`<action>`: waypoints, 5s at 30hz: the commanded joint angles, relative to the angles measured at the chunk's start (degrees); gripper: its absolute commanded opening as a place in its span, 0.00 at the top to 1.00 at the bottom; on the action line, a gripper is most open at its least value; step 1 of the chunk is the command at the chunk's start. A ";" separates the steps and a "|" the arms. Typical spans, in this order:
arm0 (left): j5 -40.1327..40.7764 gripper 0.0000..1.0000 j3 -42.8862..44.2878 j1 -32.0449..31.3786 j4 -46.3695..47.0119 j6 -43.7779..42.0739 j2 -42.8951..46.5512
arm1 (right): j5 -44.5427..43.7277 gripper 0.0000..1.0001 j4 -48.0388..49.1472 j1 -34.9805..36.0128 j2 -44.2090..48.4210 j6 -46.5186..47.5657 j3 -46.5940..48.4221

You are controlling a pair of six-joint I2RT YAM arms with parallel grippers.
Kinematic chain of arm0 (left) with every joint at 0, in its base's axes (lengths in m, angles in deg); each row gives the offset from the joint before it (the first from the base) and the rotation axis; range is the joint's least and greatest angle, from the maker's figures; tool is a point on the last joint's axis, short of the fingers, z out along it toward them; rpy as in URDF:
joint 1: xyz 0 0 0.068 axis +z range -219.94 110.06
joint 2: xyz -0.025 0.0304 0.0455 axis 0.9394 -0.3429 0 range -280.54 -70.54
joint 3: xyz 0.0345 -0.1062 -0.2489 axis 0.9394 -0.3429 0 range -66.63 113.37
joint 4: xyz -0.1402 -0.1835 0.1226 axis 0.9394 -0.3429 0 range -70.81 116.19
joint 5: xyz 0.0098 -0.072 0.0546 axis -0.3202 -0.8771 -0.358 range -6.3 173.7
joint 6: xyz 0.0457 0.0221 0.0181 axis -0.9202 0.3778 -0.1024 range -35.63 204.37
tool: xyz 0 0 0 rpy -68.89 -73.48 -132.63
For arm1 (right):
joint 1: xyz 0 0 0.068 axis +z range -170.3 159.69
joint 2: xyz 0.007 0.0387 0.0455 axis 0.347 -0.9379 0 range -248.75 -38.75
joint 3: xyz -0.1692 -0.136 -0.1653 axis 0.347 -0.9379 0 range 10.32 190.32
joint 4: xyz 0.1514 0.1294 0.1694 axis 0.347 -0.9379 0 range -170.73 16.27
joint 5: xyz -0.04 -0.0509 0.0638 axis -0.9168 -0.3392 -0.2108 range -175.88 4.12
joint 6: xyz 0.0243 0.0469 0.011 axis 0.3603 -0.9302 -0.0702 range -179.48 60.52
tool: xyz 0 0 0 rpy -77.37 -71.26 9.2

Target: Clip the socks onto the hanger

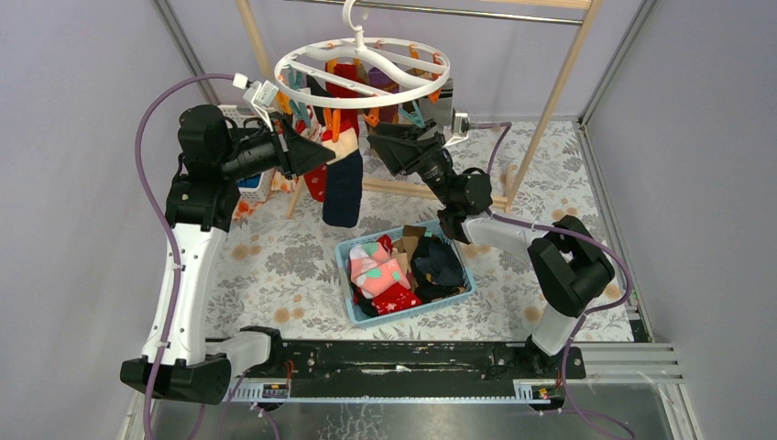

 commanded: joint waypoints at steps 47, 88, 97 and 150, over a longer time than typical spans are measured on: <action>13.87 0.34 7.46 0.40 -10.05 -11.53 1.39 | 0.59 1.00 7.26 1.18 1.02 0.09 5.45; 14.85 0.14 10.49 -3.70 -3.29 -2.05 1.66 | -20.25 1.00 -17.39 16.00 7.69 46.16 8.32; 8.37 0.16 10.66 -3.74 5.69 9.58 -2.44 | -20.65 1.00 -17.37 16.17 7.21 46.19 8.35; 14.17 1.00 6.71 -4.05 12.84 19.71 -6.60 | -26.06 0.05 -22.44 18.00 12.43 47.37 0.97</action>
